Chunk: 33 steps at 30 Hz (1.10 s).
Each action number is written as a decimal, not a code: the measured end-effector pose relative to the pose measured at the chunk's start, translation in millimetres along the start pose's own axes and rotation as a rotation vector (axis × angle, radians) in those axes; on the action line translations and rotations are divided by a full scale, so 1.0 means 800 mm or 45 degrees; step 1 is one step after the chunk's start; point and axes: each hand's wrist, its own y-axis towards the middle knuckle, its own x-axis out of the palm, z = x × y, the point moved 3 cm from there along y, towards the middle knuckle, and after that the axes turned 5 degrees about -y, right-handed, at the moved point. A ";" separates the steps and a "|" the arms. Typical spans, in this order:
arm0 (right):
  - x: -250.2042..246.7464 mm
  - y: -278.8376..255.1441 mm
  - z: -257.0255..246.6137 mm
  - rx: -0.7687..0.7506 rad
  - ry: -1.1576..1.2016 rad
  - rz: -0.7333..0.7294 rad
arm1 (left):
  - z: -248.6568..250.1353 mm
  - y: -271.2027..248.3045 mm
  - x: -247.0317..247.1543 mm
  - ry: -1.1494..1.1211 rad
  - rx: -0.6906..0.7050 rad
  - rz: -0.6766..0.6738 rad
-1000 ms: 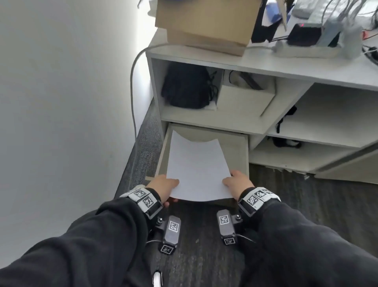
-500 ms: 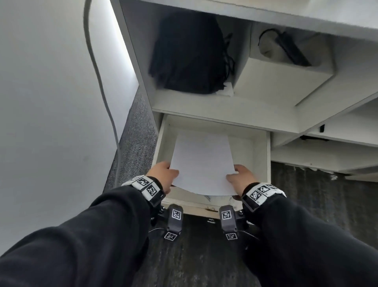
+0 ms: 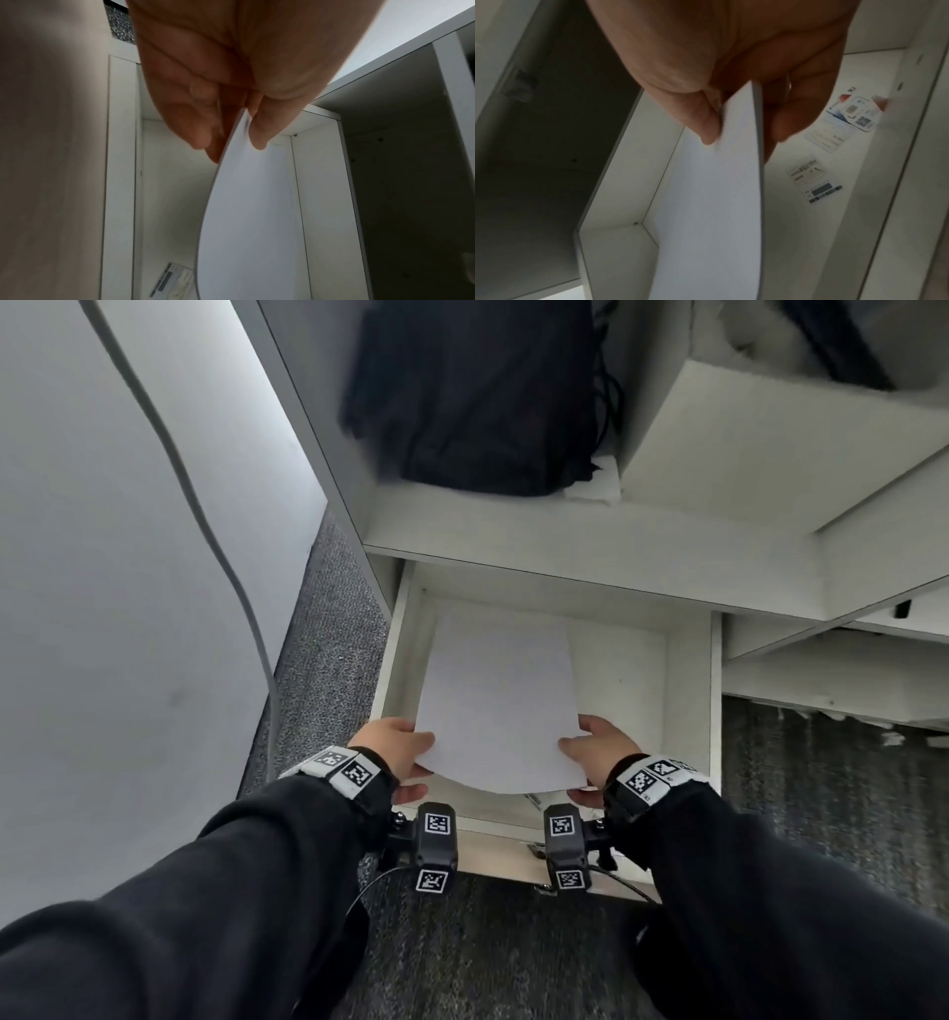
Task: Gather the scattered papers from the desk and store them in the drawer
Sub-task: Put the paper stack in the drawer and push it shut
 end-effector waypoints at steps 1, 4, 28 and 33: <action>0.002 -0.001 0.001 0.031 0.025 -0.012 | -0.003 -0.001 0.001 -0.017 -0.011 -0.003; 0.004 -0.001 0.004 0.103 0.080 -0.034 | -0.005 -0.004 0.003 -0.021 -0.057 -0.004; -0.045 -0.218 0.095 -0.004 0.211 0.034 | -0.063 -0.193 0.032 0.044 -0.002 -0.175; -0.037 -0.221 0.134 0.117 -0.013 -0.030 | -0.090 -0.195 0.028 0.269 -0.018 -0.140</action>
